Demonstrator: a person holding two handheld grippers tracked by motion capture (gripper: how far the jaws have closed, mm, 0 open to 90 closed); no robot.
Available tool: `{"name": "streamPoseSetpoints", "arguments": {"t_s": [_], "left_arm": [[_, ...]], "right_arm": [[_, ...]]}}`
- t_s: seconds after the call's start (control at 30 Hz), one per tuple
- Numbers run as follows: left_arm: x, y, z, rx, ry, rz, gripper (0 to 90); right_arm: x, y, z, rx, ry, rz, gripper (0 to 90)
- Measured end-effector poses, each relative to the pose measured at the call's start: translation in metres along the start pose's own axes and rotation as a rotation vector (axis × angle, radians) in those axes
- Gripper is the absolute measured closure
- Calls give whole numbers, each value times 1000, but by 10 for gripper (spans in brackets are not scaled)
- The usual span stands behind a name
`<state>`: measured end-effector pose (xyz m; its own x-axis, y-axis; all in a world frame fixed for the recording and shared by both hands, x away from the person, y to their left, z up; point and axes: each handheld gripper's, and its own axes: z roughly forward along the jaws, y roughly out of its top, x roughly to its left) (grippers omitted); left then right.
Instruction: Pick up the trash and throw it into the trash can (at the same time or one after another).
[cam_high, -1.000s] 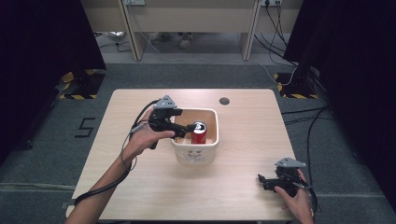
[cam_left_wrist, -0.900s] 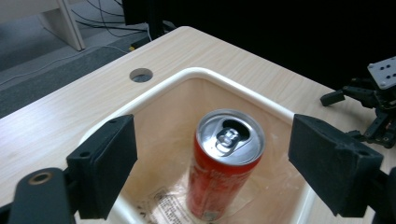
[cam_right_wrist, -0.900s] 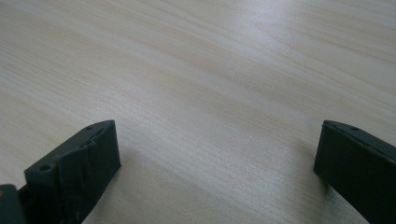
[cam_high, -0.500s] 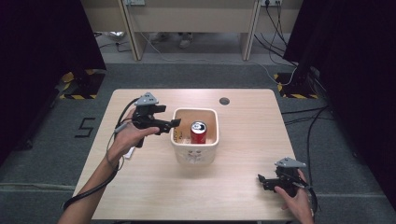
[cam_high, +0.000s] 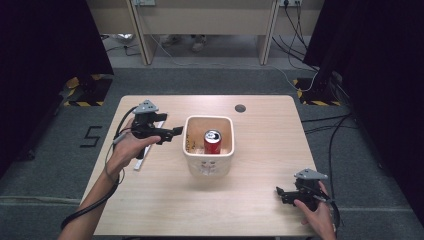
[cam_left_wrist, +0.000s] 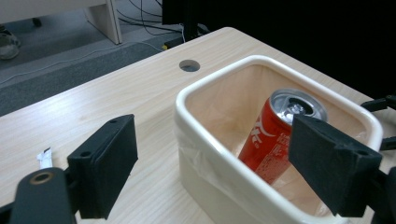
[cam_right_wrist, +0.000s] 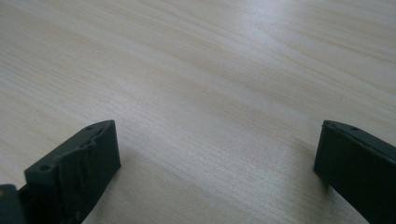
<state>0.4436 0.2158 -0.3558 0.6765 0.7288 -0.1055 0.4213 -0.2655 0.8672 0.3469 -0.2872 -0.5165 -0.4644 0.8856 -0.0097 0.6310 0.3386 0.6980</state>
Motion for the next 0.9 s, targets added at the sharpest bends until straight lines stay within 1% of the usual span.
{"name": "streamPoseSetpoints", "arguments": {"t_s": [0.07,0.2,0.5,0.7,0.9], "left_arm": [[3,-3,0,4,19,-1,154],[10,-10,1,0,26,-21,159],[23,-23,5,14,77,-45,160],[32,-31,8,29,114,-55,161],[41,-44,13,50,145,-70,165]], "right_arm": [[0,0,0,0,0,0,3],[0,0,0,0,0,0,3],[0,0,0,0,-1,0,3],[0,0,0,0,0,0,3],[0,0,0,0,-1,0,3]]}}
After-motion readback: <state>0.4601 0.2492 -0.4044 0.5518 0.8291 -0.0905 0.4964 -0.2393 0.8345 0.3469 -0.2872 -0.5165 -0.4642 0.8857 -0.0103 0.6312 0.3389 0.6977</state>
